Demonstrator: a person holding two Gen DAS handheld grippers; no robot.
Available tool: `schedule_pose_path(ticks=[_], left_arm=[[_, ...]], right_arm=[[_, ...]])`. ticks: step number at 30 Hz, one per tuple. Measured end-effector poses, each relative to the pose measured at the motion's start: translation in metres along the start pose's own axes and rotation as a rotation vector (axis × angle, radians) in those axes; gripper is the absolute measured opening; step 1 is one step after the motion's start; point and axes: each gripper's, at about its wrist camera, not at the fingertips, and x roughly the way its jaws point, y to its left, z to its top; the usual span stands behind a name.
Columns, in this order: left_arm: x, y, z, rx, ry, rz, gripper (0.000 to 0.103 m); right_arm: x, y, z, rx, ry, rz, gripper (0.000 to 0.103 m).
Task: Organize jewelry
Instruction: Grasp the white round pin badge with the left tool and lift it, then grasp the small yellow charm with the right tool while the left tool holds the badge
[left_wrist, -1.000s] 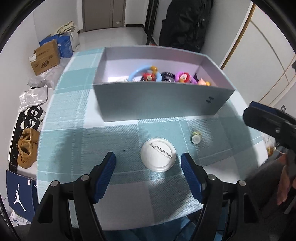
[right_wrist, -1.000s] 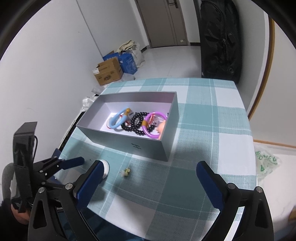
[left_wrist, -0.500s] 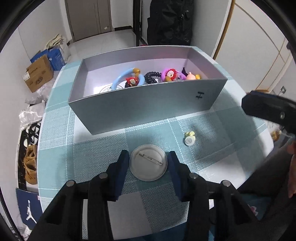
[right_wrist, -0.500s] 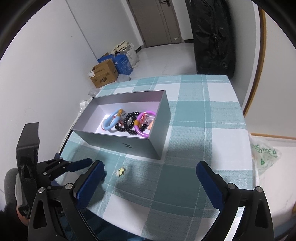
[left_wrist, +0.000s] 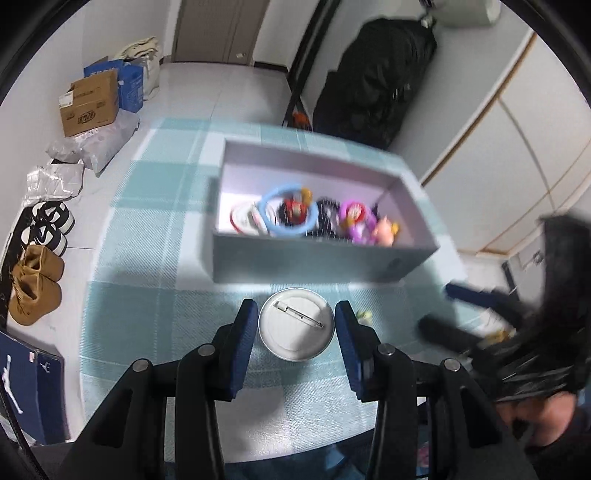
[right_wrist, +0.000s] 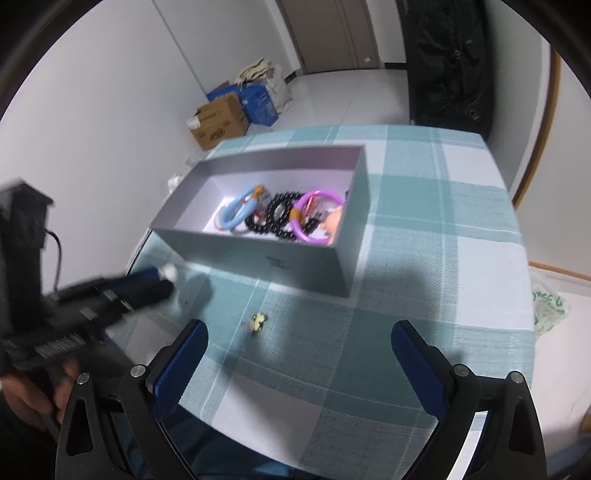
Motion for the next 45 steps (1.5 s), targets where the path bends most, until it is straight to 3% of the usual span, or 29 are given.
schedule_pose_path(ticks=[8, 14, 19, 22, 24, 29, 35, 45], left_arm=[[-0.022, 0.001, 0.008, -0.065, -0.087, -0.055, 0.037], [-0.034, 0.009, 0.015, -0.097, -0.125, -0.085, 0.037], [-0.038, 0.017, 0.019, -0.104, -0.140, -0.088, 0.037], [-0.038, 0.022, 0.020, -0.115, -0.139, -0.092, 0.037], [-0.038, 0.024, 0.021, -0.124, -0.138, -0.097, 0.037], [-0.041, 0.027, 0.022, -0.137, -0.144, -0.107, 0.037], [-0.041, 0.026, 0.023, -0.137, -0.145, -0.109, 0.037], [-0.035, 0.021, 0.027, -0.141, -0.143, -0.101, 0.037]], right_arm=[[0.014, 0.019, -0.002, -0.077, 0.029, 0.008, 0.093], [0.029, 0.033, -0.001, -0.121, 0.060, 0.000, 0.080], [0.039, 0.048, -0.001, -0.183, 0.071, -0.028, 0.063], [0.044, 0.056, -0.003, -0.230, 0.080, -0.070, 0.043], [0.046, 0.059, -0.003, -0.254, 0.075, -0.092, 0.039], [0.047, 0.065, -0.005, -0.292, 0.077, -0.112, 0.017], [0.043, 0.061, 0.002, -0.260, 0.065, -0.085, 0.016], [0.013, 0.058, 0.022, -0.190, -0.048, 0.032, 0.016]])
